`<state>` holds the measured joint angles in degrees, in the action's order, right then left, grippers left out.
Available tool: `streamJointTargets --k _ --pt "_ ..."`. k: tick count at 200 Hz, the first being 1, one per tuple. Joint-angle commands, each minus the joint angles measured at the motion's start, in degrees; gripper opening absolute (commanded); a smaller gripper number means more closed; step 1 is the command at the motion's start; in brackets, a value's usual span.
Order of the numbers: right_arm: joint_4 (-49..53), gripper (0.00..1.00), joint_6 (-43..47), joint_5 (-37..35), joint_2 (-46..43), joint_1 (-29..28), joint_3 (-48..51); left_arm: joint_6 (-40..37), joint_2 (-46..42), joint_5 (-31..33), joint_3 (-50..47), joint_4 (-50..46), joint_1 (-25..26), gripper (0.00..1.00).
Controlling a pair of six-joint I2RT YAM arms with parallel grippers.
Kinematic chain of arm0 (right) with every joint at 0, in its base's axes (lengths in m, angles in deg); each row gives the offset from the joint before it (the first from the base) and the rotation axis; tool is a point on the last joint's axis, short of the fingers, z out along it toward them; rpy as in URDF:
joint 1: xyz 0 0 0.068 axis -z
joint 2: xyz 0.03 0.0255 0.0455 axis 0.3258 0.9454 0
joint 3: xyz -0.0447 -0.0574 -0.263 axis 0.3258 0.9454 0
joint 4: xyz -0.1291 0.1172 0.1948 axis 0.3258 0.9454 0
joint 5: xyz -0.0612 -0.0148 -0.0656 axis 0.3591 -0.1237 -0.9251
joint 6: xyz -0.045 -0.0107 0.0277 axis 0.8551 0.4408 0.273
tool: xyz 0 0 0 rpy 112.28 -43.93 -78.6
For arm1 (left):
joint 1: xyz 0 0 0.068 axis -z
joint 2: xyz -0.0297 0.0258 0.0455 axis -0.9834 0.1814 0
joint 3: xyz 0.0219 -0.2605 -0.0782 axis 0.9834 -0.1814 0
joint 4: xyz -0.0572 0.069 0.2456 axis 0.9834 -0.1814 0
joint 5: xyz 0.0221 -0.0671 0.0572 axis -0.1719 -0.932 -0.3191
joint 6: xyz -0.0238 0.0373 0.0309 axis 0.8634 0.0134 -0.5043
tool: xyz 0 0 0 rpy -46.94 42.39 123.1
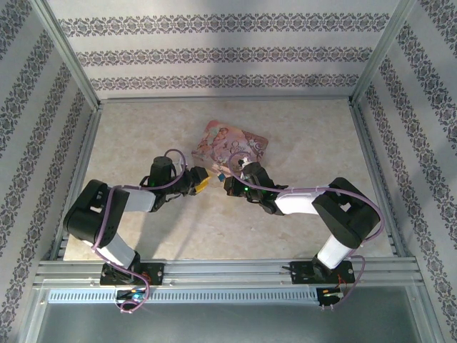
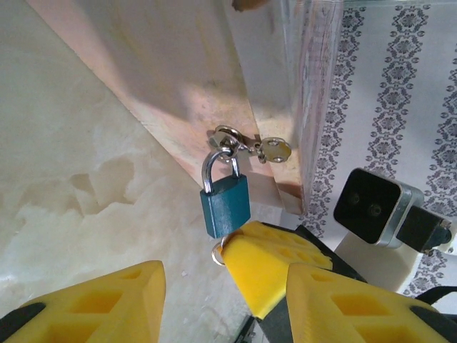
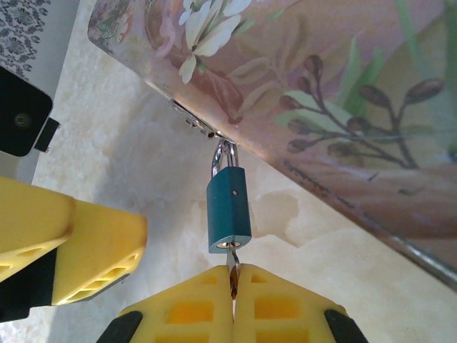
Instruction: Unlock a padlock with a key
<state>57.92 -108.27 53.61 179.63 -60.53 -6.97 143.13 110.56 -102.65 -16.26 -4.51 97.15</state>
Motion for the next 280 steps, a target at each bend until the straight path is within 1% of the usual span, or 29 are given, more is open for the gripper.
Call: streamJointTargets --k 1,45,87,136,187,269,280 --pt "-2.73 0.00 -1.69 1.34 -1.66 -0.74 -1.97 3.18 1.85 -0.94 0.29 7.75 0.45 0.47" --pt "-3.02 0.00 -3.05 0.98 -1.94 -1.26 -1.88 6.37 6.42 -1.17 0.60 14.46 1.33 0.46" --pt "-3.09 0.00 -3.88 0.72 -1.79 -1.68 -2.06 8.44 10.07 -1.17 1.44 18.26 2.73 0.45" --pt "-3.16 0.00 -4.51 0.93 -1.49 -1.79 -2.14 12.78 14.72 0.20 1.09 26.62 3.27 0.40" --pt "-3.31 0.00 -4.97 1.07 -1.40 -1.87 -2.23 14.72 17.63 1.08 1.59 29.93 3.82 0.37" --pt "-3.71 0.00 -5.50 1.56 -0.43 -2.01 -2.72 15.60 18.90 3.05 2.41 30.93 5.41 0.33" --pt "-3.70 0.00 -5.52 1.53 -0.52 -2.03 -2.76 15.72 18.94 3.40 2.41 30.94 5.51 0.31"
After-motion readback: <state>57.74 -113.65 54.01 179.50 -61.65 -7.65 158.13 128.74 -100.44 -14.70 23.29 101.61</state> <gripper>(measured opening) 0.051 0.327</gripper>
